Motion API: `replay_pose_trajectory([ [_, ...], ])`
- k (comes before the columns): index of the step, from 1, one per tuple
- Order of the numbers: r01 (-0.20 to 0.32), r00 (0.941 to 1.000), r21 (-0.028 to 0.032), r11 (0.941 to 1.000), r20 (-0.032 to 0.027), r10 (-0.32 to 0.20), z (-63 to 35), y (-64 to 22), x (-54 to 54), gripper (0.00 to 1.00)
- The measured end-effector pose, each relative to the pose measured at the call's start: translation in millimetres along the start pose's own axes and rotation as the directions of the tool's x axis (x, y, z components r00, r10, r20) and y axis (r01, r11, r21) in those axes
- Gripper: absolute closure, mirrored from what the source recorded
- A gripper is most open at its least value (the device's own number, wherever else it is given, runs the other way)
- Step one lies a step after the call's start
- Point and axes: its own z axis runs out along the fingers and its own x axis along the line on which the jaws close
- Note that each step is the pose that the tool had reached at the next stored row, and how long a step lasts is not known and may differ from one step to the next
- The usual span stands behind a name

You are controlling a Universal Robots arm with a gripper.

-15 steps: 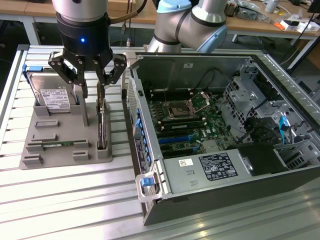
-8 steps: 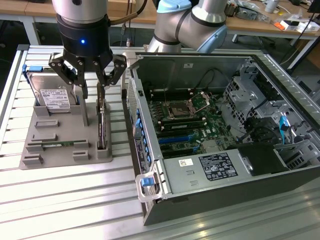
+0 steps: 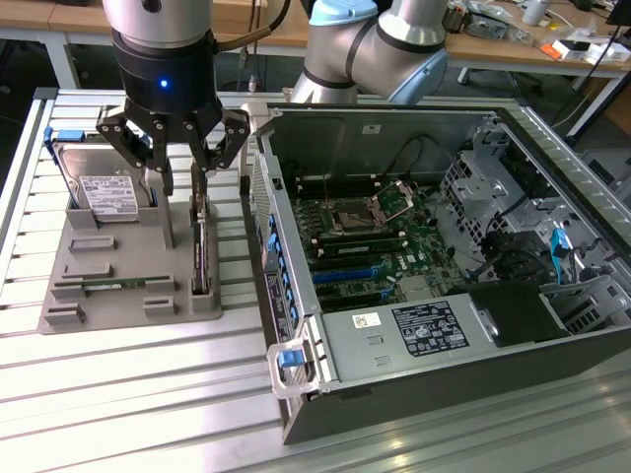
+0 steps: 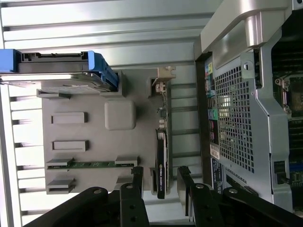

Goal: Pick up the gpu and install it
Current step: 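Pick up the gpu and move the gpu toward the slot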

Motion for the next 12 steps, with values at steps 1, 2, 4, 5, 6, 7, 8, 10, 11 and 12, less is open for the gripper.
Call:
replay_pose_trajectory([
  [1, 0.000, 1.0000, 0.0000, 1.0000, 0.0000, 0.000, 0.3, 0.0, 0.0, 0.58],
  [2, 0.000, 1.0000, 0.0000, 1.0000, 0.0000, 0.000, 2.2, -0.1, 0.1, 0.58],
  [4, 0.000, 1.0000, 0.0000, 1.0000, 0.0001, 0.000, 3.1, -0.1, 0.1, 0.58],
  [5, 0.000, 1.0000, 0.0000, 1.0000, 0.0000, 0.000, 3.3, -0.1, 0.1, 0.58],
  [6, 0.000, 1.0000, 0.0000, 1.0000, 0.0000, 0.000, 3.5, -0.1, 0.1, 0.58],
  [7, 0.000, 1.0000, 0.0000, 1.0000, 0.0000, 0.000, 3.7, -0.1, 0.1, 0.58],
  [8, 0.000, 1.0000, 0.0000, 1.0000, 0.0001, 0.000, 4.0, -0.2, 0.1, 0.58],
  [10, 0.000, 1.0000, 0.0001, 1.0000, 0.0001, 0.000, 4.8, -0.2, 0.1, 0.58],
  [11, 0.000, 1.0000, 0.0000, 1.0000, 0.0000, 0.000, 5.1, -0.2, 0.1, 0.58],
  [12, 0.000, 1.0000, 0.0000, 1.0000, 0.0000, 0.000, 5.5, -0.2, 0.1, 0.58],
])
